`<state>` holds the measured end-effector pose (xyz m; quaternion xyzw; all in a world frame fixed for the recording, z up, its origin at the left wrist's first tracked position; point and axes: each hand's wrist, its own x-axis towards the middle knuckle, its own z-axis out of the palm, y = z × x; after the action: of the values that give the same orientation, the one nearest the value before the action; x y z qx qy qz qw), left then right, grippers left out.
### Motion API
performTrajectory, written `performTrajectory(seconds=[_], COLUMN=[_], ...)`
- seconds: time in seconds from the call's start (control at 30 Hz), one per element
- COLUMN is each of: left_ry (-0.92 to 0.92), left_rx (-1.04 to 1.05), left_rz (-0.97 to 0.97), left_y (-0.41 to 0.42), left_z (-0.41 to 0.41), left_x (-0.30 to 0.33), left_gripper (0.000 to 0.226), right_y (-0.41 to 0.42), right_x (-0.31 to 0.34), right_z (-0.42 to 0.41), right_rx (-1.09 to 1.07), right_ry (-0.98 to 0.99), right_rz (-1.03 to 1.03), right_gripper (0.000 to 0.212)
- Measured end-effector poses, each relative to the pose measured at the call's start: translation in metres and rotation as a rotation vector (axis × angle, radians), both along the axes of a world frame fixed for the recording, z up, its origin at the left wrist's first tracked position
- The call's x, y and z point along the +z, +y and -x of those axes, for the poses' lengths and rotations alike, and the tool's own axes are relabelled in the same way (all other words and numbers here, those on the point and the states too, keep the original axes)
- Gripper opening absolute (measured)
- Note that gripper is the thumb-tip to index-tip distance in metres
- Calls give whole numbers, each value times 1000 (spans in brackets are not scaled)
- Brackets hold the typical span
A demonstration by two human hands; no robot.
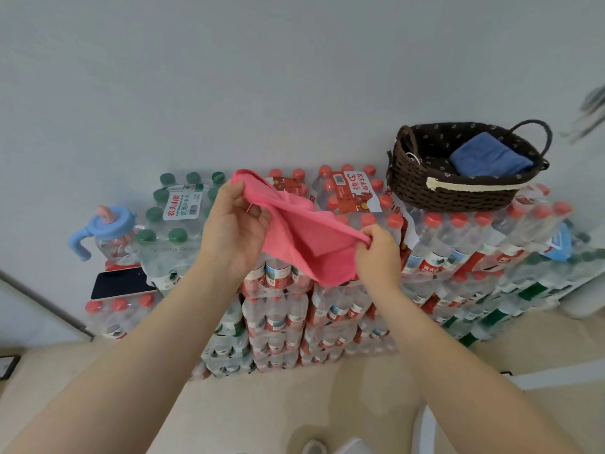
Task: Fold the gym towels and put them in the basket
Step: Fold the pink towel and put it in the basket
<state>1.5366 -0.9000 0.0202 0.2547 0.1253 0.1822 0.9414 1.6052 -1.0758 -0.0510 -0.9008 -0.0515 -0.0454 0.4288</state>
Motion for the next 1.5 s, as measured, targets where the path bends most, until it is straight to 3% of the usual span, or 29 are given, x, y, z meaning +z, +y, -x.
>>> performTrajectory(seconds=[0.07, 0.17, 0.23, 0.33, 0.4, 0.47, 0.53, 0.6, 0.67, 0.73, 0.8, 0.87, 0.93, 1.03, 1.1, 1.17, 1.33, 1.5], left_ry=[-66, -137, -129, -36, 79, 258, 499, 715, 798, 821, 847, 834, 784, 687, 629, 575, 482, 511], left_rx=[8, 56, 140, 214, 219, 205, 142, 38, -34, -66, -71, -64, -76, -111, -127, -135, -170, -248], left_rz=[49, 110, 165, 180, 143, 62, -129, -322, -392, -433, -469, -488, -491, -460, -402, -331, -356, -420], left_y=[6, 20, 29, 35, 34, 37, 43, 47, 48, 47, 47, 48, 48, 46, 49, 53, 59, 71], left_z=[20, 54, 76, 108, 127, 140, 153, 167, 177, 183, 186, 188, 191, 188, 181, 172, 138, 84], left_x=[7, 16, 14, 6, -6, -22, -39, -60, -76, -80, -75, -69, -65, -60, -56, -55, -58, -54], left_gripper=[30, 20, 24, 21, 18, 16, 17, 16, 11, 8, 9, 13, 27, 29, 27, 24, 12, 17], right_y=[-4, -6, -4, -1, -4, -13, -25, -34, -36, -35, -33, -34, -35, -35, -35, -32, -21, -11], right_x=[6, 19, 30, 48, 53, 50, 43, 31, 23, 19, 18, 19, 24, 35, 36, 36, 29, 38], right_z=[12, 34, 53, 85, 100, 108, 118, 128, 139, 146, 149, 147, 143, 138, 131, 122, 81, 24], right_rx=[-51, -100, -68, -69, -110, -97, 3, 78, 78, 54, 79, 91, 29, -174, -226, -227, -251, -293], right_ry=[28, 160, 278, 229, 227, 379, 599, 657, 447, 36, -126, 70, 355, 663, 770, 800, 818, 763], right_rz=[5, -78, -309, -666, -733, -534, -158, 135, 428, 796, 876, 740, 383, -181, -528, -749, -798, -832], right_gripper=[11, 13, 20, 22, 20, 18, 20, 22, 20, 17, 17, 22, 23, 19, 22, 24, 31, 26])
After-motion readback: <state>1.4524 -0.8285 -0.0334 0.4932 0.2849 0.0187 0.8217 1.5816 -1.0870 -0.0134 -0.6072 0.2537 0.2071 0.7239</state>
